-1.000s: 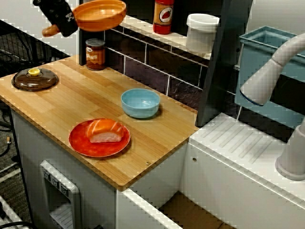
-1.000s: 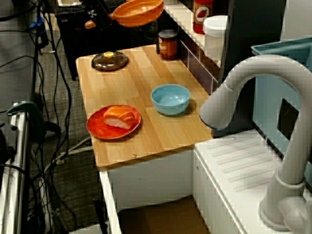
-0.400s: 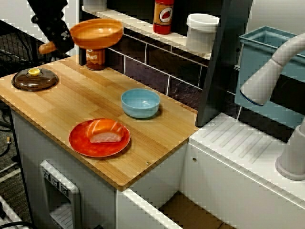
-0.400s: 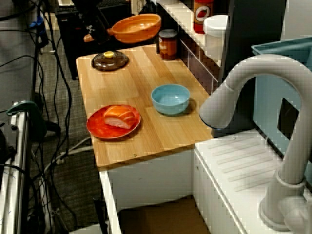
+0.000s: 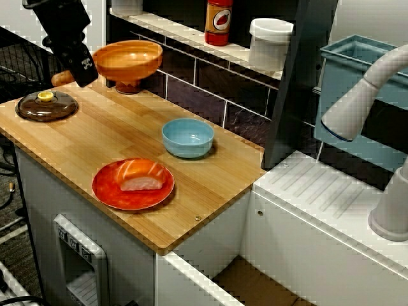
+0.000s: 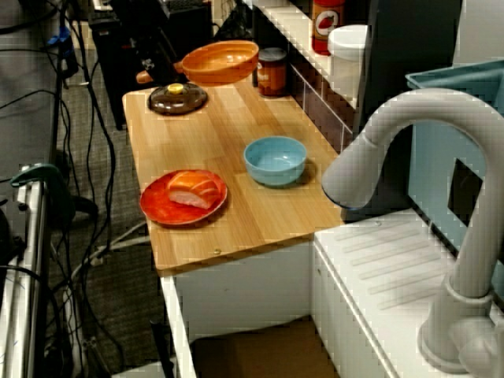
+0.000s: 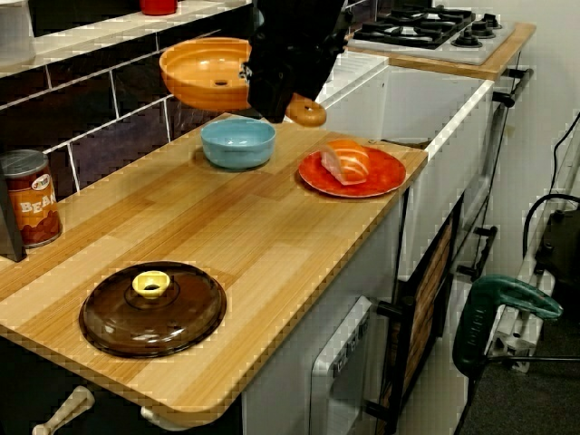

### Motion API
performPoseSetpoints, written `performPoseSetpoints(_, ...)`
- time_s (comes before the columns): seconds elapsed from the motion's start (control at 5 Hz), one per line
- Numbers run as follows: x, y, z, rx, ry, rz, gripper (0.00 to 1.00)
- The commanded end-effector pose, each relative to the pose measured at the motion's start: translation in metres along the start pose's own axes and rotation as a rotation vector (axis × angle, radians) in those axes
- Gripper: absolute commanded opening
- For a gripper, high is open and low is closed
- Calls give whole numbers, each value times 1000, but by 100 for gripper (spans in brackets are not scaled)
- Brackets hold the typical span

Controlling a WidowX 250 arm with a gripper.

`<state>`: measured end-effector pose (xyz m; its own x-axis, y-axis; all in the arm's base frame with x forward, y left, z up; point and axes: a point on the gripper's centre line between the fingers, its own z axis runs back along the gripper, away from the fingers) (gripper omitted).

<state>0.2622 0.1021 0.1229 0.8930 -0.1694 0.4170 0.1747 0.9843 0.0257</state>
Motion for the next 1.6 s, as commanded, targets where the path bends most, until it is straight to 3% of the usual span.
performPoseSetpoints(0.0, -5, 12, -5, 24, -5, 4, 0)
performPoseSetpoints(1.4, -9, 5, -18, 35, 15, -8, 0)
